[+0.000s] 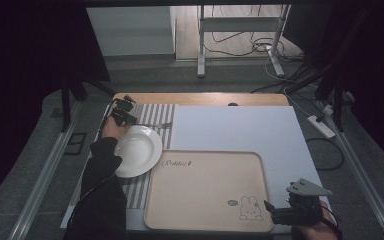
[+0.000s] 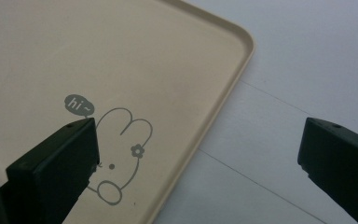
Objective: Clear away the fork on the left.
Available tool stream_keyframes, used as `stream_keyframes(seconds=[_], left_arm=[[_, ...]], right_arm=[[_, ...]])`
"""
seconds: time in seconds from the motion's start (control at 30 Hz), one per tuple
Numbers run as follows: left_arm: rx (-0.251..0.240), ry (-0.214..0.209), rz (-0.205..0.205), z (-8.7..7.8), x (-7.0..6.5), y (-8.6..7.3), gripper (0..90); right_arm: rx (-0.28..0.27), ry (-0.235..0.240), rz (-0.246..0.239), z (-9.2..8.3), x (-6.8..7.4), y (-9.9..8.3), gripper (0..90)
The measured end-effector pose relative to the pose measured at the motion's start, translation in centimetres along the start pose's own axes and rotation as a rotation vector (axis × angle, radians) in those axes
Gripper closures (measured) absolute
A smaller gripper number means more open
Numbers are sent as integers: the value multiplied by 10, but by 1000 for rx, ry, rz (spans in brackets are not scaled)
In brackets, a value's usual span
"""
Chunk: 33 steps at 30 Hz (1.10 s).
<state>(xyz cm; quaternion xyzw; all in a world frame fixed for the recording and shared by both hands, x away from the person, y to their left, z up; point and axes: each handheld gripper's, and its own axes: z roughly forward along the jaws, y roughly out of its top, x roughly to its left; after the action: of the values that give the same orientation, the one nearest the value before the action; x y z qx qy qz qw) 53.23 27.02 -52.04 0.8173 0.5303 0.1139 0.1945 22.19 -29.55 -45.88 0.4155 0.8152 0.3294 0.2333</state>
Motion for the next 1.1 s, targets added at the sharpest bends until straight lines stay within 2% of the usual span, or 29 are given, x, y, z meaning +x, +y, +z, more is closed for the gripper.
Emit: stream_keyframes(seconds=[0.13, 0.37, 0.47, 0.6, 0.67, 0.77, 0.83, 0.87, 0.93, 1.07, 1.1], left_arm=[[18, -13, 2, -3, 1, -4, 887], [69, -89, 24, -10, 2, -12, 887], [89, -83, 26, -11, 4, -13, 888], [76, -102, 23, -11, 6, -12, 886], [43, -107, 13, -13, 7, -11, 880], [6, -115, -2, -16, 6, -6, 747], [-10, -117, 5, -16, 3, -1, 662], [-23, -124, 9, -16, 1, 1, 591], [-39, -146, 22, -14, -3, 4, 506], [-31, -185, 51, -7, -16, 11, 280], [-24, -182, 65, -4, -20, 13, 214]], right_arm=[[3, -1, -1, 0, 0, 0, 0], [5, -2, -6, 0, 1, 0, 0], [6, -3, -7, 1, 1, 0, 0], [11, 0, -7, 1, 1, 0, 0], [11, 0, -5, 1, 1, 1, 0], [11, 1, -5, 1, 0, 1, 0], [12, 1, -6, 1, 0, 1, 0], [12, 2, -6, 1, 0, 1, 0], [12, 2, -7, 1, 0, 0, 0], [10, 2, -7, 1, 0, 0, 0], [10, 2, -7, 1, 0, 0, 0]])
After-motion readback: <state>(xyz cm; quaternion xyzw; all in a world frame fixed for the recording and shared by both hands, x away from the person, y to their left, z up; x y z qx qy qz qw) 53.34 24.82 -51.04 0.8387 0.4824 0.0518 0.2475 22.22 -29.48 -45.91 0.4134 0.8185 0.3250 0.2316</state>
